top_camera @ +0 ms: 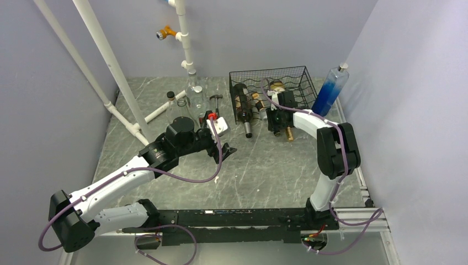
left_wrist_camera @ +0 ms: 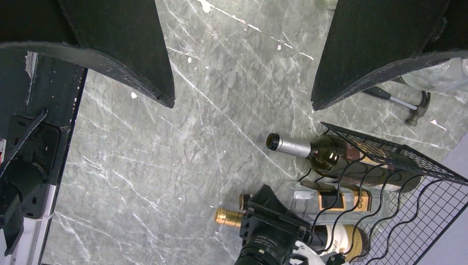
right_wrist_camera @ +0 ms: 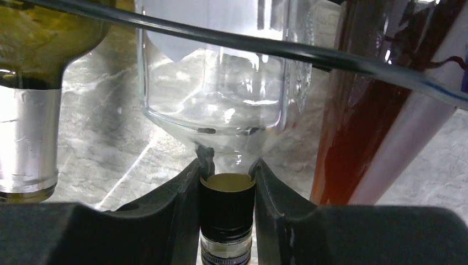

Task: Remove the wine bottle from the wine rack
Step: Pick up the wine bottle from the wine rack, then place the wine bottle at the center of the board.

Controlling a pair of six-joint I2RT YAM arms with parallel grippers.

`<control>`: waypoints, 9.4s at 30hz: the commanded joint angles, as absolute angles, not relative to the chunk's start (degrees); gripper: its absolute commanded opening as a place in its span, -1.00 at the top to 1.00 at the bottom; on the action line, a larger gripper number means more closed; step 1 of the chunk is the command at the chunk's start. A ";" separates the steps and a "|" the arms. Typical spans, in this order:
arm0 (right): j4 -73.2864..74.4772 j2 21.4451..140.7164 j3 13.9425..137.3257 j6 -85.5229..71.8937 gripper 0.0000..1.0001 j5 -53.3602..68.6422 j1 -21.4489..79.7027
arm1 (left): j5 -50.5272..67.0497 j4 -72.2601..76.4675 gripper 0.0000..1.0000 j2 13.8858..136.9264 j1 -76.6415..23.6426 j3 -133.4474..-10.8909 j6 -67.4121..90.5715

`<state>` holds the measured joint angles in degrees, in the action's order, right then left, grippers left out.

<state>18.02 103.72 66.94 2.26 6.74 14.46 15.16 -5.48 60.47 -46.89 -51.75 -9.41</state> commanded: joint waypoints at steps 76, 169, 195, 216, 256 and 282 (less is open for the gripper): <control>46.10 54.38 53.22 22.41 1.00 14.51 10.02 | 21.05 5.25 -0.99 59.89 -52.87 -43.15 -19.19; 60.91 59.80 71.42 33.40 -0.77 34.56 16.48 | -0.53 59.92 1.00 98.96 -67.59 -47.21 -10.70; 37.01 56.08 56.93 27.84 -0.74 66.00 7.78 | -3.08 69.79 1.00 96.00 -66.45 -41.94 5.48; 36.10 57.05 56.76 25.89 1.00 68.87 7.58 | -3.09 70.87 0.82 95.98 -66.18 -41.75 8.11; 50.35 55.93 68.93 36.40 1.00 51.64 -12.06 | 0.16 41.13 -0.99 71.72 -66.09 -31.73 2.68; 32.19 76.33 80.74 32.58 1.00 48.75 -27.67 | -4.48 39.99 -0.99 65.78 -66.10 -25.51 6.35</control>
<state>44.18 75.40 75.66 35.59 47.44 -26.87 -3.16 38.39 67.61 -66.19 -26.24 4.40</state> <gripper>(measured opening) 0.350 0.995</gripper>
